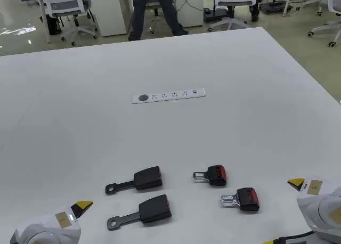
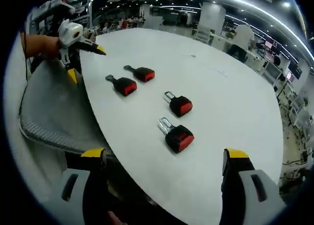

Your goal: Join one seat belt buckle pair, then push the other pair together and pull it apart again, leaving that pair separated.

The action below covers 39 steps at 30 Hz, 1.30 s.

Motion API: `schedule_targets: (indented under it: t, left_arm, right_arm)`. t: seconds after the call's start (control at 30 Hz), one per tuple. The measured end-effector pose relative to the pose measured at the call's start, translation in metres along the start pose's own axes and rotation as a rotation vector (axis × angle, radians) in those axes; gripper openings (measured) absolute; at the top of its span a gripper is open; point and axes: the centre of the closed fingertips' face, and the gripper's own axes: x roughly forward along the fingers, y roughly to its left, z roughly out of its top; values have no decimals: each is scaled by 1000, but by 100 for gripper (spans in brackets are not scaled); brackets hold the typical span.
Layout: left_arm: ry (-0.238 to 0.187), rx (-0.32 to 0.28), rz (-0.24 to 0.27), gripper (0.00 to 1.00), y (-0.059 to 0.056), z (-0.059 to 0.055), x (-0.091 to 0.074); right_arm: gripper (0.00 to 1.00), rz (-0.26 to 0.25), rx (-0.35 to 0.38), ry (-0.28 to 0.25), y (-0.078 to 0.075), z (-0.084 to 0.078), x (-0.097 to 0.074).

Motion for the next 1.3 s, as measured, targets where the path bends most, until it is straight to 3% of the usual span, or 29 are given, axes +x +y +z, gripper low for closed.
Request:
schedule_targets:
  t: [0.13, 0.33, 0.47, 0.5, 0.57, 0.77, 0.87, 1.03, 1.3]
  left_arm:
    - [-9, 0, -2, 100, 0, 1, 0]
    - [-25, -4, 10, 100, 2, 4, -4]
    - [2, 17, 6, 100, 0, -5, -5]
    - [14, 21, 8, 100, 0, -7, -5]
    - [13, 7, 13, 100, 0, -7, -5]
    - [-17, 2, 20, 100, 1, 1, -3]
    - [-28, 65, 12, 97, -1, 2, -4]
    - [-18, 48, 8, 100, 1, -2, -3]
    - [-11, 36, -2, 99, -1, 4, 1]
  right_arm:
    - [100, -20, 8, -25, -3, 3, 1]
    - [100, 10, 19, -12, 6, 1, 8]
    - [100, 25, 25, -11, 12, 1, 9]
    - [99, 34, 17, -4, 14, -1, 9]
    - [93, 35, -25, 60, 15, -10, 6]
    - [96, 26, -5, 42, 12, -6, 1]
    - [95, 28, -16, 43, 12, -6, 1]
    - [98, 23, 0, 33, 13, 0, 1]
    - [98, 27, -23, 27, 12, 2, 3]
